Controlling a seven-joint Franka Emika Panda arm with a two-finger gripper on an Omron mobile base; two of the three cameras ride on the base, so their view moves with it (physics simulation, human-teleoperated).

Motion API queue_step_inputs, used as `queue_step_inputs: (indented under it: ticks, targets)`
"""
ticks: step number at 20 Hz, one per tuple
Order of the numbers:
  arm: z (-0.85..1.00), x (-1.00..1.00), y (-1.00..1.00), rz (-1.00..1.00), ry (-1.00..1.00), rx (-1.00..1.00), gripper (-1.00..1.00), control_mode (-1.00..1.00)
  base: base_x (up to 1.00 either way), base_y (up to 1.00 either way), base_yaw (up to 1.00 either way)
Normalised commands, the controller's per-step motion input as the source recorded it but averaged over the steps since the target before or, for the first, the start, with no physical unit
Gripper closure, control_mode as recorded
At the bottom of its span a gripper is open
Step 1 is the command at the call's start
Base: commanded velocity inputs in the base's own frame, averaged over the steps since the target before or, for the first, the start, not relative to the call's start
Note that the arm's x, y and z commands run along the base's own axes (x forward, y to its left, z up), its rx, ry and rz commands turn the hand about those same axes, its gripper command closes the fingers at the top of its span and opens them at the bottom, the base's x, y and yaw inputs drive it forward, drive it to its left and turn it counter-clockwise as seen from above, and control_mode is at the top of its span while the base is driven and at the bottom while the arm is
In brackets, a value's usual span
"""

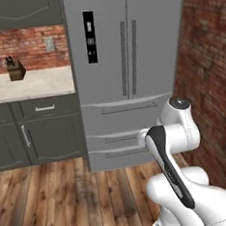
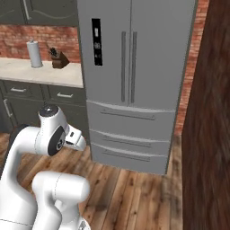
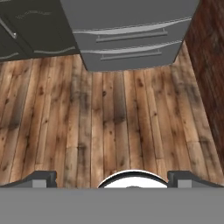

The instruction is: Place one of the steaks on the plate and the other in the bowl. Then place the bowl in the fridge.

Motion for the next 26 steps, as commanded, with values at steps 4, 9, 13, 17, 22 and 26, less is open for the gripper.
queue_step_inputs:
  ticks: [4,9,13,17,22,26]
  targets:
    - [0.00,0.00,0.00,0.00,0.00,0.00,-1.00,1.00,0.50,-0.09,-0.09]
    - [0.00,0.00,0.00,0.00,0.00,0.00,-1.00,1.00,0.51,-0.17,-0.08]
    - [0.00,0.00,0.00,0.00,0.00,0.00,-1.00,1.00,0.54,-0.12,-0.07]
    - [0.00,0.00,0.00,0.00,0.00,0.00,-1.00,1.00,0.57,-0.03,-0.04]
    - [0.00,0.00,0.00,0.00,0.00,0.00,-1.00,1.00,0.48,-0.01,-0.03]
    - [0.00,0.00,0.00,0.00,0.00,0.00,-1.00,1.00,0.48,0.00,-0.04]
